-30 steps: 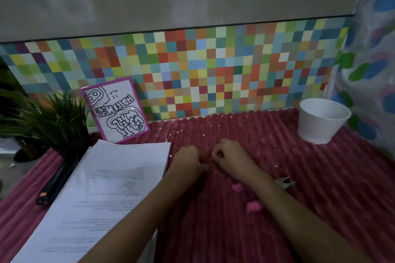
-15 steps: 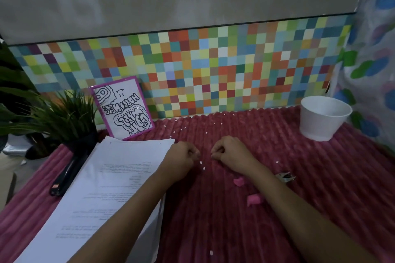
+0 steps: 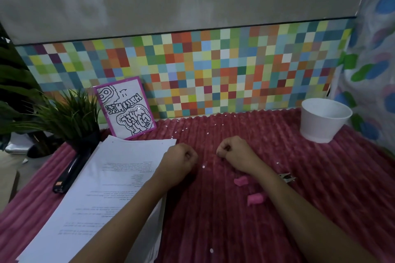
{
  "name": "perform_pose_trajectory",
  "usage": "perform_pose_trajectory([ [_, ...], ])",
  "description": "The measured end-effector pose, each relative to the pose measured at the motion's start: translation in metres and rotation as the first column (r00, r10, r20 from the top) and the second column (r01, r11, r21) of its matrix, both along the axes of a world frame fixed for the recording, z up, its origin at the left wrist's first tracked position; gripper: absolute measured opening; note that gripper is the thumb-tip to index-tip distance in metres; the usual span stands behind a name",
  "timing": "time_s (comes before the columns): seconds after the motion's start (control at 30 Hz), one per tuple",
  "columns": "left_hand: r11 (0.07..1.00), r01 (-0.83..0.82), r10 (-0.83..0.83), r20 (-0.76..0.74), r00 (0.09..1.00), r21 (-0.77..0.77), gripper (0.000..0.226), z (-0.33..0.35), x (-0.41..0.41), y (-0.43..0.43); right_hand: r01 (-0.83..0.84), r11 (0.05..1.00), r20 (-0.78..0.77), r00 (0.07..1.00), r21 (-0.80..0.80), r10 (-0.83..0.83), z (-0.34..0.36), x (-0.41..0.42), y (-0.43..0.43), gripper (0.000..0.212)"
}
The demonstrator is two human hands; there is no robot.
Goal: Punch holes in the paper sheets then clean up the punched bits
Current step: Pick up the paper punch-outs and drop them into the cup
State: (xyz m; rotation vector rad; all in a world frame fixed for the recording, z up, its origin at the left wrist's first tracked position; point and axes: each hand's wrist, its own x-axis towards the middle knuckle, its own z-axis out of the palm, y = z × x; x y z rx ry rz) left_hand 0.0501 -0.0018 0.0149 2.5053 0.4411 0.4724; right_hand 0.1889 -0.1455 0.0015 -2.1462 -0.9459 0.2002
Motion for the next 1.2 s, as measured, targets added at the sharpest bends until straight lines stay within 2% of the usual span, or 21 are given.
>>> perform_pose_trajectory([
  [0.1,0.999,-0.001,0.002,0.041,0.999,-0.037,0.016,0.006,-0.001,0.002,-0.043,0.998,0.010,0.999,0.049,0.043,0.005,-0.006,0.001,0.015],
  [0.2,1.000,-0.004,0.004,-0.005,1.000,0.008,0.022,0.006,0.003,0.002,-0.143,0.988,0.028,0.989,0.060,0.142,0.013,-0.022,0.005,0.014],
  [0.3,0.997,-0.073,0.076,-0.065,0.995,0.038,0.019,0.000,0.008,0.005,-0.211,0.976,0.092,0.972,-0.054,0.215,0.011,-0.039,0.011,0.026],
  [0.43,0.998,-0.052,0.057,-0.109,0.992,0.045,0.035,-0.007,0.005,0.004,-0.190,0.972,0.184,0.959,-0.141,0.214,0.007,-0.043,0.012,0.013],
  [0.57,0.996,-0.053,0.060,-0.111,0.992,0.071,0.034,-0.006,0.004,0.004,-0.126,0.949,0.396,0.887,-0.289,0.239,0.002,-0.048,0.012,0.015],
  [0.67,0.993,-0.065,0.076,-0.112,0.991,0.095,0.031,-0.007,0.002,0.001,-0.116,0.946,0.300,0.930,-0.302,0.210,0.001,-0.044,0.014,0.013],
  [0.8,0.992,-0.062,0.086,-0.225,0.971,0.114,0.036,0.002,0.004,0.005,-0.084,0.996,-0.007,0.996,-0.027,0.083,0.019,-0.021,0.000,0.014],
  [0.9,0.986,-0.049,0.093,-0.285,0.954,0.160,0.038,0.024,0.018,0.003,0.005,0.996,-0.070,0.998,0.088,0.001,0.038,0.006,-0.031,0.016],
  [0.97,0.989,-0.006,0.034,-0.189,0.981,0.145,0.034,0.044,0.044,-0.013,0.136,0.975,-0.029,0.991,0.177,-0.133,0.054,0.034,-0.062,0.017],
  [1.03,0.991,0.083,-0.081,-0.022,0.996,0.108,0.024,0.065,0.085,-0.045,0.297,0.921,0.055,0.946,0.251,-0.320,0.072,0.066,-0.099,0.018],
  [1.13,0.974,0.226,-0.221,0.191,0.956,-0.008,0.014,0.089,0.159,-0.107,0.427,0.846,0.145,0.860,0.320,-0.489,0.090,0.117,-0.152,0.021],
  [1.2,0.942,0.319,-0.281,0.280,0.918,-0.101,0.007,0.098,0.204,-0.147,0.498,0.823,0.170,0.817,0.274,-0.551,0.095,0.144,-0.176,0.024],
])
